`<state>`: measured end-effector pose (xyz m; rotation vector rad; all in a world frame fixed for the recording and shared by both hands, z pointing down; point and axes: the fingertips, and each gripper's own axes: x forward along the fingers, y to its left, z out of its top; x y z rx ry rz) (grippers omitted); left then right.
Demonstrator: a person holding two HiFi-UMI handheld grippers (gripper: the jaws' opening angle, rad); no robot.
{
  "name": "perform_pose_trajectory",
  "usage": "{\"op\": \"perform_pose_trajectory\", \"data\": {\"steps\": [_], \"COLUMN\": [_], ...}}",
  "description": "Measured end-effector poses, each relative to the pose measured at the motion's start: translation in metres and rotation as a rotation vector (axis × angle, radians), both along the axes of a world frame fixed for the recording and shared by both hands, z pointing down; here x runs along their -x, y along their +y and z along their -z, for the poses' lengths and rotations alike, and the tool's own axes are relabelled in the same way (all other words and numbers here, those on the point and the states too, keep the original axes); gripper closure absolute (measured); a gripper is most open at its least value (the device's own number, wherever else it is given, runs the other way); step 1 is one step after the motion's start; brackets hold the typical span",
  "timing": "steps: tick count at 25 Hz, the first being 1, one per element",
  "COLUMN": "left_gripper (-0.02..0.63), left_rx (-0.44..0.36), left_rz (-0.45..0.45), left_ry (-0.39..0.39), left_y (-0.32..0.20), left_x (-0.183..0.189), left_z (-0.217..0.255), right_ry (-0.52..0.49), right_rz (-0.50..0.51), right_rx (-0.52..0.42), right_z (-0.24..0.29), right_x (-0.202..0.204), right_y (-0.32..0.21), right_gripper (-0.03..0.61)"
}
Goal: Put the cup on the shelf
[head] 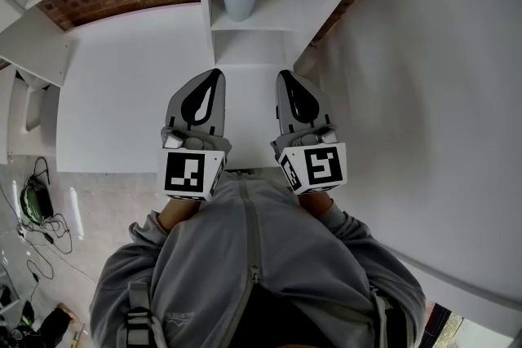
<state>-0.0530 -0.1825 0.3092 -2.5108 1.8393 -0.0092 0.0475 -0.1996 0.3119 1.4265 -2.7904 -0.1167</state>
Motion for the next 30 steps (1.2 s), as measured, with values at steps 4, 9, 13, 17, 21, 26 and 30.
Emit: {"op": "perform_pose_trajectory", "data": {"steps": [4,9,13,17,21,26,30], "left_gripper": [0.606,0.606,0.606,0.606,0.606,0.606,0.606], "left_rx": [0.012,-0.002,0.001,-0.02,-0.022,-0.027,-0.034], "left_rz": [0.029,0.044,0.041,0.048,0.045,0.038,0.048], "left_ry": [-0.006,-0.009,-0.024,-0.002,0.017,0.001,0.026], "left_y": [0.011,0.018,0.018,0.015,0.013,0.014,0.013], "left_x": [0.005,0.005,0.006,0.008,0.007,0.007,0.008], "left_z": [-0.008,-0.009,-0.011,-0.006,-0.005,-0.007,-0.004], "right_ry": [0.012,0.02,0.01,0.006,0.005,-0.001,-0.003], "right_rz": [-0.008,-0.006,-0.003,-0.001,0.004,0.008,0.014], "right_rx": [-0.007,-0.035,-0.047,-0.055,-0.058,-0.055,-0.053], "right_z": [-0.007,-0.001,0.002,0.005,0.006,0.006,0.006], "right_x": [-0.001,0.002,0.005,0.008,0.01,0.011,0.013], "right_y": [0.014,0.02,0.02,0.017,0.015,0.014,0.014], "right_gripper": [0.551,0.551,0.551,0.551,0.551,0.551,0.551]}}
